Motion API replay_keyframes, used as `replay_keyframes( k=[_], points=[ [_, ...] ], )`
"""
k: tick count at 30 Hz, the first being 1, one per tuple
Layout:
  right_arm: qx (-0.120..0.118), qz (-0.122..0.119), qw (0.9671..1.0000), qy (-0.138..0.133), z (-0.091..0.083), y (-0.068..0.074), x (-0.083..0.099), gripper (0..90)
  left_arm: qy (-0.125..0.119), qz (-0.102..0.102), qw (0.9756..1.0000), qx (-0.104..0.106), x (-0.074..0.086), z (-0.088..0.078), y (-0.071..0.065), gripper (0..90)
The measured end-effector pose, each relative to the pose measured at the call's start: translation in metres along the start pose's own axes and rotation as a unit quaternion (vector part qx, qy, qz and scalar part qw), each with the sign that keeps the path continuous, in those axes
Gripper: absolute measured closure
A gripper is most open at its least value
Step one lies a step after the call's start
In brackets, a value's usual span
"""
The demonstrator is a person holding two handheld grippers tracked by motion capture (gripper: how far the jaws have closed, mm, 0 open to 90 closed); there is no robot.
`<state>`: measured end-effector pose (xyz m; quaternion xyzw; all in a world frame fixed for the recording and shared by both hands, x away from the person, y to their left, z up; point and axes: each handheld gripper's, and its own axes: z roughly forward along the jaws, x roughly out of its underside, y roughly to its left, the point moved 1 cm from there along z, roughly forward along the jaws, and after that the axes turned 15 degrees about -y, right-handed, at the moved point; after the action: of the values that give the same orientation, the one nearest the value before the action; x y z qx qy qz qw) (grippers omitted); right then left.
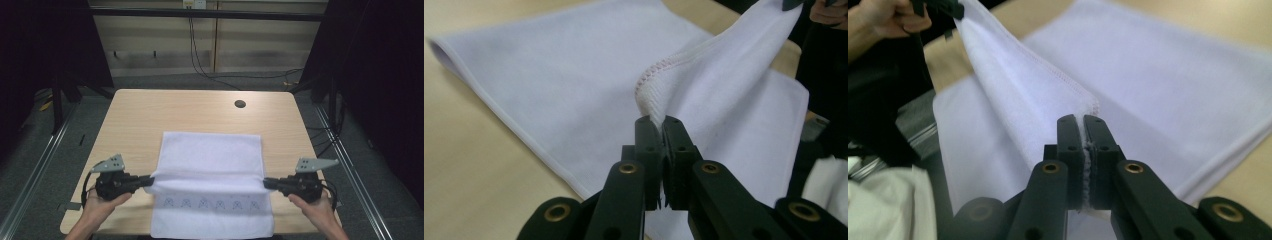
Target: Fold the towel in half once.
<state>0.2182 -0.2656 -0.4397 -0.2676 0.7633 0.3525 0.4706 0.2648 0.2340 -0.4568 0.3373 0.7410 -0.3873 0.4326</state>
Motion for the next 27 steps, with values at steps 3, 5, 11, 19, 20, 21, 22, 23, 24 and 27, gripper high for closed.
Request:
replay_keyframes(
  k=[3,5,11,19,20,21,22,23,24,27],
  points=[
    [0.004,0.007,0.9997,0.023,0.002,0.003,0.018,86.4,0.022,0.000,0.9997,0.011,0.012,0.002,-0.005,87.0],
    [0.003,0.013,0.9981,0.060,0.004,0.011,0.032,85.3,0.032,0.000,0.9991,0.028,0.020,0.001,-0.013,86.7],
    [-0.014,0.011,0.9939,0.108,-0.011,0.031,0.050,77.2,0.054,0.024,0.9961,0.066,0.040,-0.014,-0.041,82.1],
    [-0.008,0.030,0.9957,0.087,-0.036,0.032,0.053,68.3,0.048,0.031,0.9928,0.106,0.033,-0.027,-0.048,70.8],
    [0.001,0.031,0.9975,0.064,-0.035,0.027,0.051,67.8,0.043,0.026,0.9943,0.094,0.030,-0.026,-0.042,70.2],
    [-0.001,0.030,0.9980,0.055,-0.033,0.023,0.049,67.4,0.043,0.026,0.9943,0.094,0.030,-0.026,-0.042,69.8],
    [0.004,0.027,0.9986,0.045,-0.030,0.020,0.046,67.1,0.030,0.019,0.9966,0.075,0.025,-0.022,-0.031,69.4],
    [0.004,0.026,0.9990,0.035,-0.027,0.017,0.043,67.3,0.022,0.019,0.9979,0.058,0.023,-0.018,-0.025,69.4],
    [0.004,0.027,0.9991,0.032,-0.024,0.014,0.040,67.4,0.014,0.007,0.9988,0.046,0.020,-0.012,-0.020,69.4],
    [0.010,0.010,0.9997,0.020,-0.009,0.004,0.028,66.7,0.022,0.005,0.9996,0.019,0.013,0.012,-0.001,69.1]
  ],
)
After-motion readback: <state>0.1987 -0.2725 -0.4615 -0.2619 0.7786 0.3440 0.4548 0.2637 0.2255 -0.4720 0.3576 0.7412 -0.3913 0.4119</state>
